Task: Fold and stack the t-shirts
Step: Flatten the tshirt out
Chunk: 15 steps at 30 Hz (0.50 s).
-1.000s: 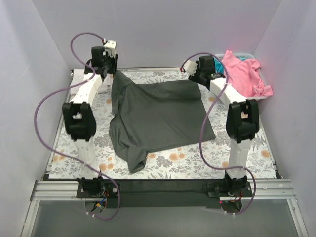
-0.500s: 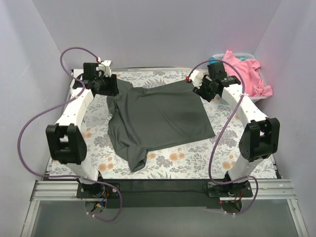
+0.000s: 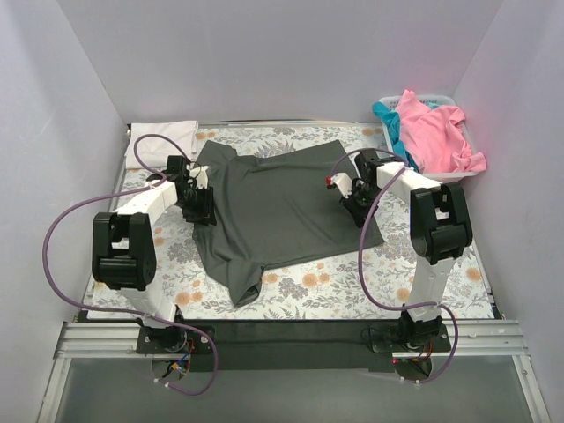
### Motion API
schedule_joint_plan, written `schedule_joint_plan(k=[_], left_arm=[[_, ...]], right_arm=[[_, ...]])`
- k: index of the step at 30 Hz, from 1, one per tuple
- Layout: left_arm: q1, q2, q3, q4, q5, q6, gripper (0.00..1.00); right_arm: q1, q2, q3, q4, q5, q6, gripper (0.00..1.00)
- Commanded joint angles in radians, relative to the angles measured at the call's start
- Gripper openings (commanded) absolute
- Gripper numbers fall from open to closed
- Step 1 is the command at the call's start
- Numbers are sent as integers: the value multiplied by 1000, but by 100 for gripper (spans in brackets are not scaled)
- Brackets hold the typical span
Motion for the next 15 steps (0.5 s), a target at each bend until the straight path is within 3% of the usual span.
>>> schedule_joint_plan(k=[1,8,13,15], left_arm=[[0,24,18,-17,-68,-10,32],[24,208,104,-2,-210,58,31],[50,387,345,-18,-234,87,31],[50,433,478,-52,-228,111,36]], right_arm=[[0,-1,-61,-19,16,13,15],[6,-106,-249,-17,24,5,13],[5,-131,-224,-14,47,29,16],[3,-120,-164,-19,57,40,17]])
